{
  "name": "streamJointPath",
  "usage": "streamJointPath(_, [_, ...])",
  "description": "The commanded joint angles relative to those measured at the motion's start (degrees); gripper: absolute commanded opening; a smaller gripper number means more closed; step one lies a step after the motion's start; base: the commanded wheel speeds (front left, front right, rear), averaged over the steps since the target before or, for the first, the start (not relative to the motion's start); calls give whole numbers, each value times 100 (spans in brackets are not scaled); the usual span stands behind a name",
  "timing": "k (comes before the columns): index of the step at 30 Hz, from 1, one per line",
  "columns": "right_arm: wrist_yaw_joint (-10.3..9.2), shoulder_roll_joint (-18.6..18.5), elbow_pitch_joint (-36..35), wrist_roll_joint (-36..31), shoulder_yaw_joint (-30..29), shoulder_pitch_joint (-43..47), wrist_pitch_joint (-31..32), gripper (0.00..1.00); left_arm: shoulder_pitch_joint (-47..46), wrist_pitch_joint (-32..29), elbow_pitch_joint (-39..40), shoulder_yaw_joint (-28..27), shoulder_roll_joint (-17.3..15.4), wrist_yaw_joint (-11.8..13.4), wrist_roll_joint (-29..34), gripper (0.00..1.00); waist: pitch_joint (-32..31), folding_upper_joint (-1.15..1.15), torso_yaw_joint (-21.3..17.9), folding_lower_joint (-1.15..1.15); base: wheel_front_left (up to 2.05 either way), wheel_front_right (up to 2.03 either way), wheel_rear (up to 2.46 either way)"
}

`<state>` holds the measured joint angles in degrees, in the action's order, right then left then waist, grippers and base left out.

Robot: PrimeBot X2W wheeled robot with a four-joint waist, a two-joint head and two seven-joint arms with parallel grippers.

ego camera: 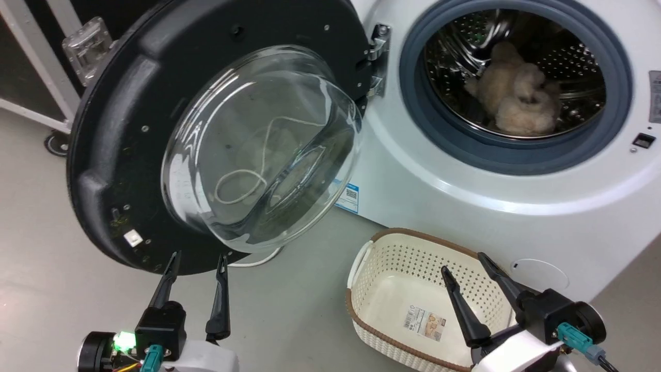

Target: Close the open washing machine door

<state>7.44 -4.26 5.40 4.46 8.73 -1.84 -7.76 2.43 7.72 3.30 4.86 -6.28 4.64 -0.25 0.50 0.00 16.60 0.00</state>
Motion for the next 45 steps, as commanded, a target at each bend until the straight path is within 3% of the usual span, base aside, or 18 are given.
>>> streamJointPath(1, [2, -41, 28, 44, 38, -83, -54, 100, 82, 58, 28, 20, -36, 50, -51, 100, 2, 0, 34, 0, 0, 0, 0])
streamJointPath(18, [3, -81, 171, 189, 242, -115, -281, 100, 168, 285, -47, 106, -71, 86, -147, 100, 28, 0, 505, 0, 0, 0, 0])
streamJointPath(19, [3, -84, 179, 198, 254, -118, -293, 100, 176, 297, -61, 106, -67, 73, -169, 73, 29, 0, 530, 0, 0, 0, 0])
streamJointPath(20, [3, -86, 188, 206, 266, -120, -305, 100, 182, 309, -74, 109, -68, 57, -182, 29, 29, 0, 554, 0, 0, 0, 0])
streamJointPath(21, [3, -86, 196, 215, 276, -118, -317, 100, 188, 321, -89, 115, -73, 38, -192, 0, 29, 0, 577, 0, 0, 0, 0])
streamJointPath(28, [4, -88, 242, 262, 305, -83, -401, 100, 79, 405, 198, -76, -9, -75, -418, 0, 65, 0, 746, 0, 0, 0, 0])
streamJointPath(34, [4, -115, 205, 236, 218, 14, -473, 100, -285, 477, 608, -546, -1, -342, -763, 0, 147, 0, 868, 0, 0, 0, 0])
streamJointPath(40, [4, -114, 119, 187, 144, 105, -544, 100, -1047, 504, 261, -1189, -234, -833, -1774, 0, 354, 0, 800, 0, 0, 0, 0])
streamJointPath(45, [4, -201, 101, 181, 267, -22, -604, 100, -1923, -10, -197, -1981, -585, -890, -3003, 0, 623, 0, 571, 0, 0, 0, 0])
